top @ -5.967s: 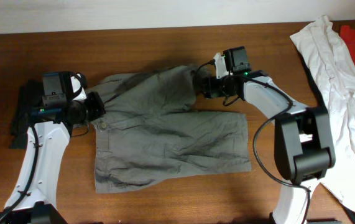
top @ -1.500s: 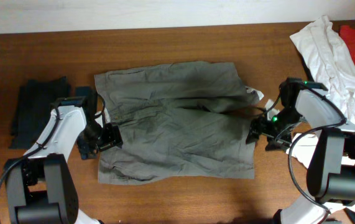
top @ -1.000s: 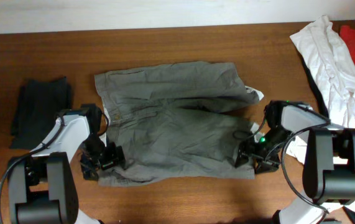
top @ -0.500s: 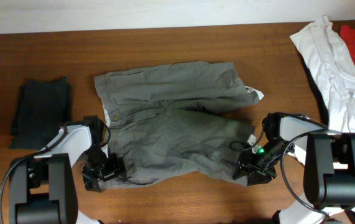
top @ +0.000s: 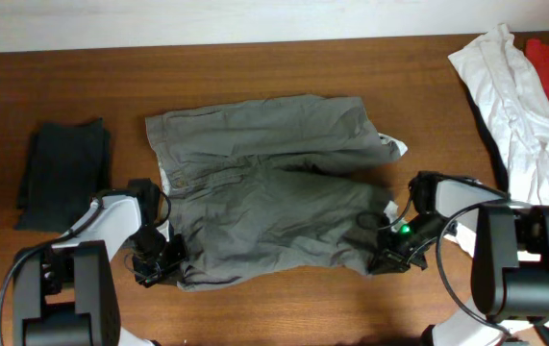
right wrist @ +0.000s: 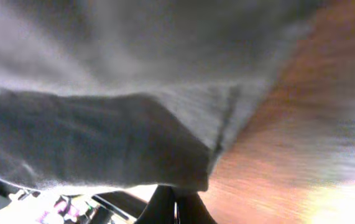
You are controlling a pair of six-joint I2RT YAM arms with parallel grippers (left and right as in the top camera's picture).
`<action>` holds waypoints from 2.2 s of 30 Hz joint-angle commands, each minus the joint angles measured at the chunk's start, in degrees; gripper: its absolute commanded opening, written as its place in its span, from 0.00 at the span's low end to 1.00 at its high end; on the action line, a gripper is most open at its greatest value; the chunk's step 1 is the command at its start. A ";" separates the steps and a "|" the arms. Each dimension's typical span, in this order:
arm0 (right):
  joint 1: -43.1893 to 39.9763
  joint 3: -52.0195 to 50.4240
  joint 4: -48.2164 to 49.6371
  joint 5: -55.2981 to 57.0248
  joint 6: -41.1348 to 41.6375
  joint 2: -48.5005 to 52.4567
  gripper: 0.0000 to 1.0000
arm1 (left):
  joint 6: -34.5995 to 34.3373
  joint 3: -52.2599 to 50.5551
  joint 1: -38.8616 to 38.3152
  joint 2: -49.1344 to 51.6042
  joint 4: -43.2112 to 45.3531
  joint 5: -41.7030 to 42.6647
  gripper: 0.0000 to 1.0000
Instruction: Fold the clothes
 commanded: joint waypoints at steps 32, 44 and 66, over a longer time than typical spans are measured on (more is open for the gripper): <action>-14.91 17.99 -5.51 12.74 6.27 -60.00 0.04 | -4.96 11.37 4.87 -53.37 -6.84 -11.02 0.01; -9.64 18.05 24.61 1.81 5.40 -31.32 0.04 | -4.96 11.37 4.90 -30.84 9.55 -14.38 0.01; 2.27 19.34 47.47 23.47 8.70 -2.69 0.48 | -4.17 11.37 4.87 -0.79 32.22 -17.42 0.66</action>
